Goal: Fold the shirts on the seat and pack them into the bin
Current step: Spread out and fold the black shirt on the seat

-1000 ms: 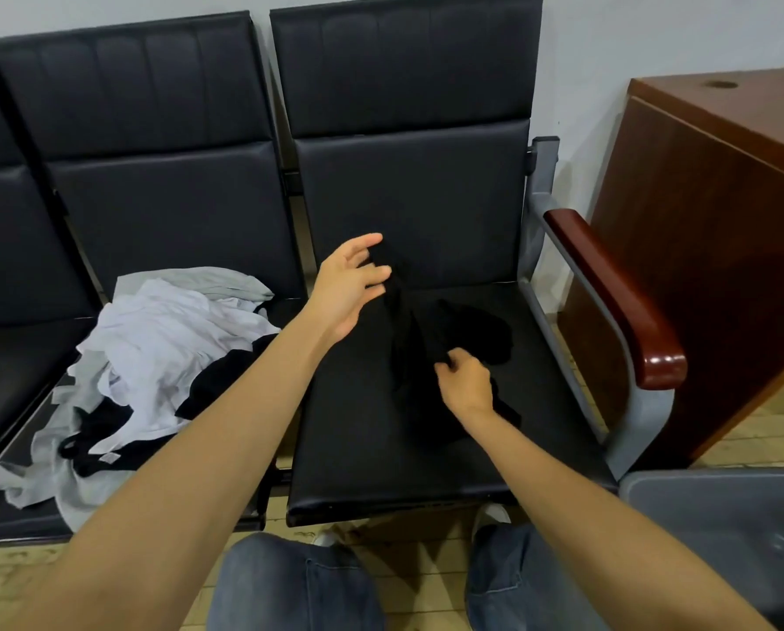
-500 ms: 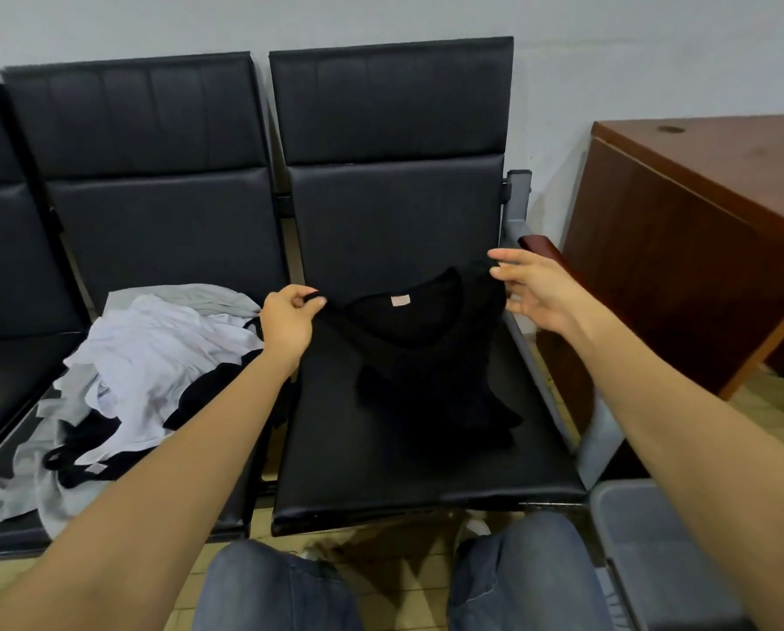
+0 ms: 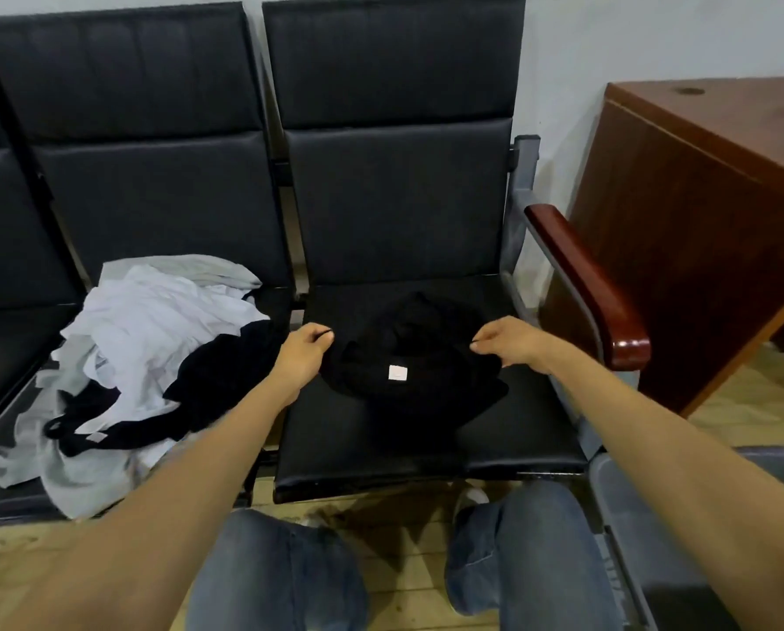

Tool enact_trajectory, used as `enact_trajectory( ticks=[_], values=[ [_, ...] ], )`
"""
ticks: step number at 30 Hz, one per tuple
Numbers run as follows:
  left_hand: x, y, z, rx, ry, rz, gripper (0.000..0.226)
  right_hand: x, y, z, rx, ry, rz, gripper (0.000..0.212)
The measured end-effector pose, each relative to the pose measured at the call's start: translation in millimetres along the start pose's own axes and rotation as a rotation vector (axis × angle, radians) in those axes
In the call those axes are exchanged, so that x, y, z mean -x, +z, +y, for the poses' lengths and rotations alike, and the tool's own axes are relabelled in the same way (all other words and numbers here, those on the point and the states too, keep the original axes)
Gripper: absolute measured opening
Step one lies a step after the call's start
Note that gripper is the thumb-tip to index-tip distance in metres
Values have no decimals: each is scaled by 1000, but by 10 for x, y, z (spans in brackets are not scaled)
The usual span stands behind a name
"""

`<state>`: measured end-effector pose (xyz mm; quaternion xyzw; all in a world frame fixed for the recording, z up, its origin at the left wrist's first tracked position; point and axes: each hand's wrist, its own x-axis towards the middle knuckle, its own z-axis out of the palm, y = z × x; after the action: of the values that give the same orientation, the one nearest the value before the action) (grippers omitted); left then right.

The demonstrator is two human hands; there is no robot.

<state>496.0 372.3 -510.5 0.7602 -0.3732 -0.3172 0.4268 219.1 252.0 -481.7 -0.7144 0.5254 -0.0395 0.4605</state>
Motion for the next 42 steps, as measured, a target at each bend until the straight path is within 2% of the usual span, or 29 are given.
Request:
enact_trajectory(
  ticks=[4,8,10,12,15,17,18,19,21,23,24,26,27,28,29,31,32,34,35,38,40,42],
  values=[
    [-93,165,-364,-122,-138,-96,10,-136,260,187,-2,-6,-27,19],
    [-203,356,-589,-126,-157,-35,15,-399,496,385,-46,16,144,19],
    [-224,497,-629,-160,-139,-61,24,-530,594,485,-51,28,216,21],
    [-215,654,-624,-201,-99,-217,43,-614,660,529,-45,-32,220,18],
    [-189,914,-547,-213,54,-507,90,-687,671,451,-50,-238,72,9],
    [-192,1064,-463,-157,165,-569,93,-710,623,349,-151,-307,11,9],
    [-214,1121,-438,-111,178,-550,82,-709,587,312,-231,-311,-1,10],
    [-222,1160,-406,-58,192,-519,62,-712,554,297,-292,-311,-5,10],
    [-239,1215,-360,7,192,-451,6,-715,505,320,-327,-307,-20,10],
    [-246,1233,-360,-48,246,-327,35,-742,494,418,-299,-258,-19,11],
    [-243,1223,-379,-73,262,-239,42,-767,485,487,-251,-215,28,16],
    [-275,1170,-482,-75,275,-57,36,-851,453,676,-81,-71,147,31],
    [-300,1138,-556,5,218,-17,23,-884,448,773,15,15,158,41],
    [-323,1102,-630,115,120,-17,26,-907,458,854,120,80,135,50],
    [-315,1062,-676,231,18,-37,43,-932,483,917,227,107,100,54],
    [-312,1017,-744,391,-112,-62,52,-966,522,939,348,106,17,49],
    [-322,1021,-770,395,-141,-45,55,-972,528,898,342,103,-49,45],
    [-370,1015,-819,309,-176,-33,62,-989,492,778,216,92,-169,37],
    [-391,993,-810,221,-195,-53,66,-1013,460,724,138,82,-144,30],
    [-448,846,-823,69,-160,-263,89,-1138,374,643,78,60,134,21],
    [-448,733,-780,-123,-140,-484,96,-1203,382,624,48,100,92,40],
    [-434,678,-742,-464,-100,-663,88,-1237,456,640,88,128,-35,70]
  ],
)
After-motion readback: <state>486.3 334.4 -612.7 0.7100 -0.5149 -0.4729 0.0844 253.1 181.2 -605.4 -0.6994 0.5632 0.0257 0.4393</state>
